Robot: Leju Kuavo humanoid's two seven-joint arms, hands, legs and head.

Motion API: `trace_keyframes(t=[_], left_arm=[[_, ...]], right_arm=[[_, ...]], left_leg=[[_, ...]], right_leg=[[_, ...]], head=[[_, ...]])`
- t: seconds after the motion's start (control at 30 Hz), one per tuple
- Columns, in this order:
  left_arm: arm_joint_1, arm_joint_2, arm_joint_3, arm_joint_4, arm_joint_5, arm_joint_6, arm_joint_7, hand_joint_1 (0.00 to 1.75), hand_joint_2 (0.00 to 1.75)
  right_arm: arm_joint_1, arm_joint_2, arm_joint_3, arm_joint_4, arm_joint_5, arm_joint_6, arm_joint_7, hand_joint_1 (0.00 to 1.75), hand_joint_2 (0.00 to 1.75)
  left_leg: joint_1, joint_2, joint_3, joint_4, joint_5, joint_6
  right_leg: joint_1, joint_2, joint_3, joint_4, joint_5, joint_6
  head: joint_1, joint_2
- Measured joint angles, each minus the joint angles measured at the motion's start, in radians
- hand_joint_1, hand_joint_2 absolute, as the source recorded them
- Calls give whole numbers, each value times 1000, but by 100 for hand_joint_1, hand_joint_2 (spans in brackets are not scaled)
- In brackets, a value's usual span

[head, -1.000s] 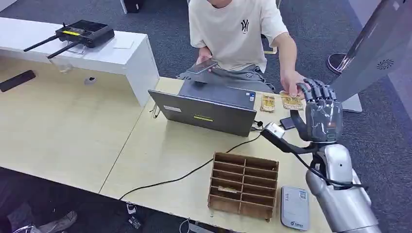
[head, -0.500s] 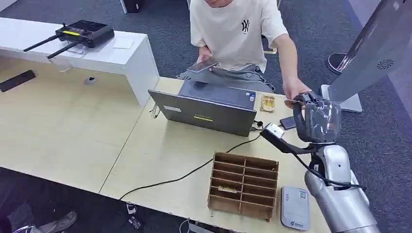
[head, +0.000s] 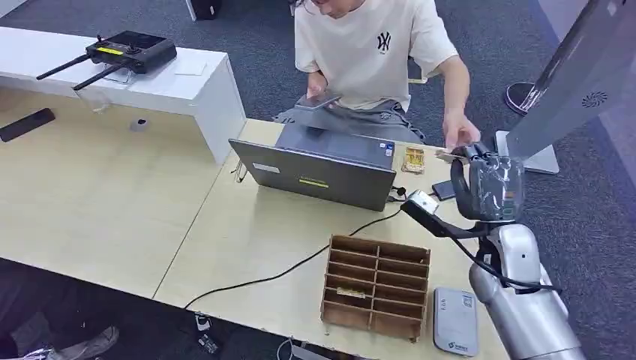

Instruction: Pass the card to the sensor for recognition and then transmit it.

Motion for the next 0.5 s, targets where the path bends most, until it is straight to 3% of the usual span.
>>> trace_keyframes(t=[0.17,0.5], left_arm=[[-1,1,0,-1,10,4,-4,0,175],[1,4,0,-8,26,19,-18,0,175]], right_arm=[[28,6,-20,-41,-127,22,-19,175,175],[141,28,-149,-205,-434,100,-92,175,175]], left_leg=[[0,-1,0,0,0,0],[0,-1,-1,0,0,0]], right_leg=[[0,-1,0,0,0,0],[0,-1,0,0,0,0]], head=[[0,0],[0,0]])
